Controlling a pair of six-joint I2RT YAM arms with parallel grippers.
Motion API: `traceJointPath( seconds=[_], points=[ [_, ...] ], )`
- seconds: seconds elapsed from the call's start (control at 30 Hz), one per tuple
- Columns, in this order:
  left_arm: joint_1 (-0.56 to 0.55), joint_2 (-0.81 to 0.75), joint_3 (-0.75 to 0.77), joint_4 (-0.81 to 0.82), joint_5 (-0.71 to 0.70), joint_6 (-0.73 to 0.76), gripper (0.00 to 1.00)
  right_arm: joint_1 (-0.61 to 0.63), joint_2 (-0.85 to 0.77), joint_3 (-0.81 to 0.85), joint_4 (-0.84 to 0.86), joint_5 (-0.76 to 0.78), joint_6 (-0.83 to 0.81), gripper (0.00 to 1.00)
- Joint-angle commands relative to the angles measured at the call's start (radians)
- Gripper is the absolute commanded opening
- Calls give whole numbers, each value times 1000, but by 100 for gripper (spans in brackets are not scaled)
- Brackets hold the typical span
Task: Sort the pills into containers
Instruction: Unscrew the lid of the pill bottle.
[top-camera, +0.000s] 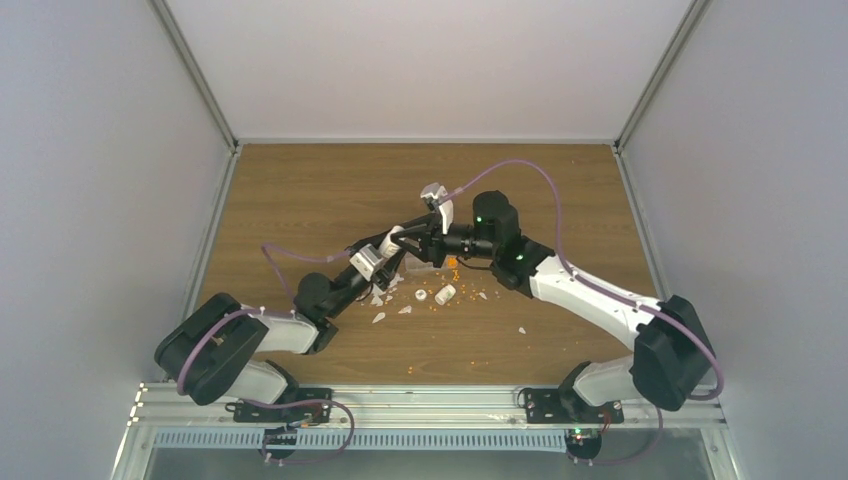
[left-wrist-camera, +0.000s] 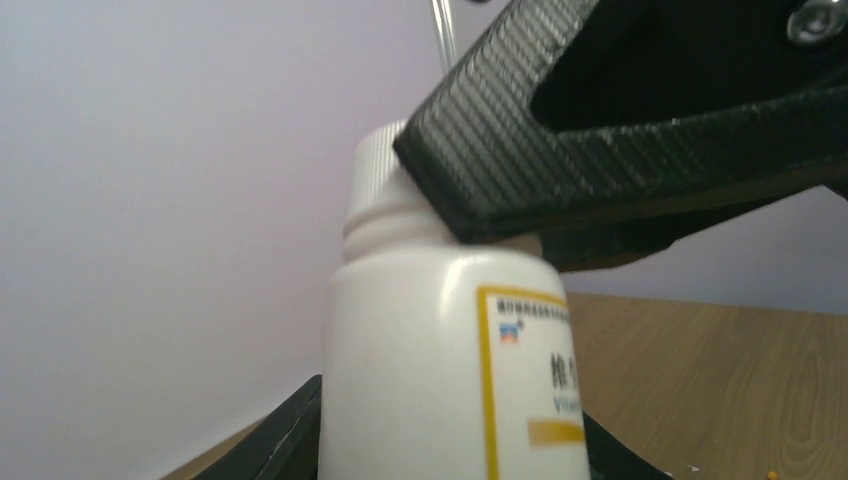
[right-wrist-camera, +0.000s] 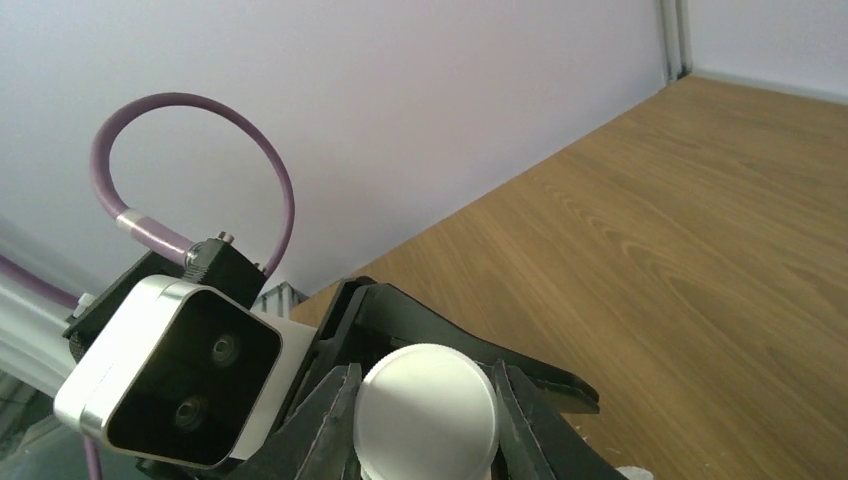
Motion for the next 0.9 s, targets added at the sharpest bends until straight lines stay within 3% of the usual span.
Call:
traceJointPath(
  seconds=[0.0, 0.23, 0.37, 0.53, 0.67, 0.73, 0.87],
  points=[
    [-4, 2, 13, 29, -2, -26, 99, 8, -58, 28, -60, 47, -101, 44],
    [2, -40, 45, -74, 80, -21, 99, 8, -109, 20, -153, 173, -205, 43],
    [3, -77, 120, -203, 32, -91, 99, 8, -155, 4, -173, 220, -236, 43],
    [28, -100, 51, -52, 9, -238, 99, 8, -199, -11, -173, 238, -255, 43],
    [34, -88, 134, -208, 8, -254, 99, 8, -211, -18, -174, 238, -257, 43],
    [33, -102, 159, -297, -61, -297, 99, 7, -211, -20, -176, 243, -260, 43],
    [29, -114, 159, -337, 67, -195, 99, 7, -212, -26, -170, 266, -265, 43]
  ],
)
